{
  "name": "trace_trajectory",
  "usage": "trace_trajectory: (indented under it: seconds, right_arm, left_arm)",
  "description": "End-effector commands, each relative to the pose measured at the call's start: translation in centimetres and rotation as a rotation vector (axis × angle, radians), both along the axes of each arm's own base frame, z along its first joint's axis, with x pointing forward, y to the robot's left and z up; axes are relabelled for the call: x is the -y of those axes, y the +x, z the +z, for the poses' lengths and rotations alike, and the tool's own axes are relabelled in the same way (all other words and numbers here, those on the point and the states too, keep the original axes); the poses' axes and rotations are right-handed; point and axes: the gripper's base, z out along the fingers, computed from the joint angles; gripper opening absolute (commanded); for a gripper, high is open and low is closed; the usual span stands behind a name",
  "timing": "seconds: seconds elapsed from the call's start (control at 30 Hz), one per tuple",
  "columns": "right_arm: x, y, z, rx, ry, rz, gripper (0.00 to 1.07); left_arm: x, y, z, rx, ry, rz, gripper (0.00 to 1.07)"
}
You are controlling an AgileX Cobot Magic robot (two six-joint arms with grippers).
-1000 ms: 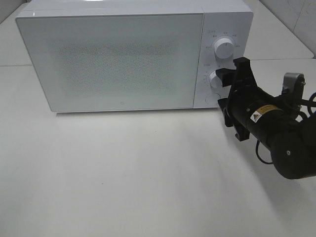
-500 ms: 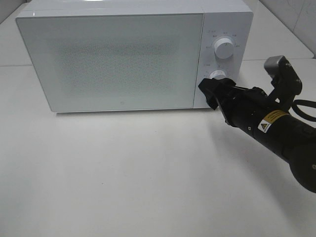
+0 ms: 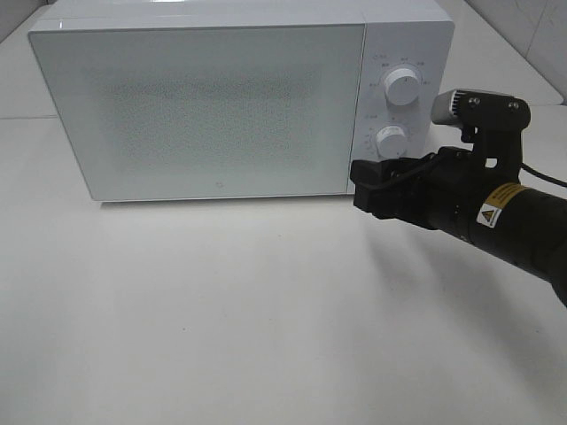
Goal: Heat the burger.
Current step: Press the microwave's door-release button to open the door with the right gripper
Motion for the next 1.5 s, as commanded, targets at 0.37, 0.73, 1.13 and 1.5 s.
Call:
trace_trajectory:
  seconds: [0.37, 0.73, 1.13, 1.5]
  right_arm:
    - [-0.1, 1.2, 1.9, -0.380, -0.337, 0.034, 0.56]
    - [0.1, 2.2, 4.8, -0.688, -0.540, 0.014, 0.52]
    - [4.2, 4.4, 8.5, -0.858, -0.519, -0.161, 0.52]
    - [8.5, 1.8, 11.9, -0.923, -0.438, -0.305, 0.52]
  left_arm:
    - [0.0, 0.0, 0.0, 0.012, -0.006, 0.003, 0.00]
    - [0.0, 0.0, 0.0, 0.012, -0.006, 0.003, 0.00]
    - [0.0, 0.0, 0.0, 0.012, -0.006, 0.003, 0.00]
    - [0.0, 0.0, 0.0, 0.012, -0.006, 0.003, 0.00]
